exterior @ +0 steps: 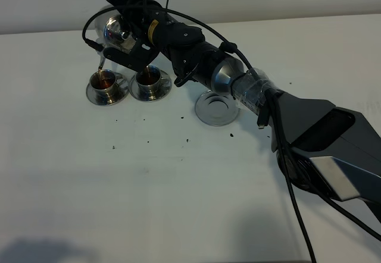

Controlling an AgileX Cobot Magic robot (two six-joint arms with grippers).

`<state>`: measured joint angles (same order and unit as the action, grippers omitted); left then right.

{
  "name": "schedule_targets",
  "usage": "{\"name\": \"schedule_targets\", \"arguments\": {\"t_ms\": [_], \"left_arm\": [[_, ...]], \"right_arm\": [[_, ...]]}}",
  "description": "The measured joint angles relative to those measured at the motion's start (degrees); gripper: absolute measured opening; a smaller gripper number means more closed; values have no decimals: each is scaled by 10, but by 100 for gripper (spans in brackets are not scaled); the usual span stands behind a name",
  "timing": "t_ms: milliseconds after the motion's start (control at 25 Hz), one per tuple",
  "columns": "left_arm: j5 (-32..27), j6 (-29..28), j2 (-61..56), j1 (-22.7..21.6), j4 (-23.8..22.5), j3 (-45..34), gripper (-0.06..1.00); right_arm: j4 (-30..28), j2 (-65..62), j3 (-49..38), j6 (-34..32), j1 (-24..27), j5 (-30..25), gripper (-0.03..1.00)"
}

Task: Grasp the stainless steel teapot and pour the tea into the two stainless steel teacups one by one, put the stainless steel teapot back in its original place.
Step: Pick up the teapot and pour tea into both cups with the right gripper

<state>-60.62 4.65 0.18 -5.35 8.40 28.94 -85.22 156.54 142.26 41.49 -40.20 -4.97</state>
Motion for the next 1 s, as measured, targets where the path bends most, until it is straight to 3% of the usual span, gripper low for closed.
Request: {"name": "schedule_targets", "arguments": {"t_ms": [1000], "left_arm": [[-1,0,0,0,0,0,39]], "right_arm": [[-2,0,0,-15,0,-1,18]]}}
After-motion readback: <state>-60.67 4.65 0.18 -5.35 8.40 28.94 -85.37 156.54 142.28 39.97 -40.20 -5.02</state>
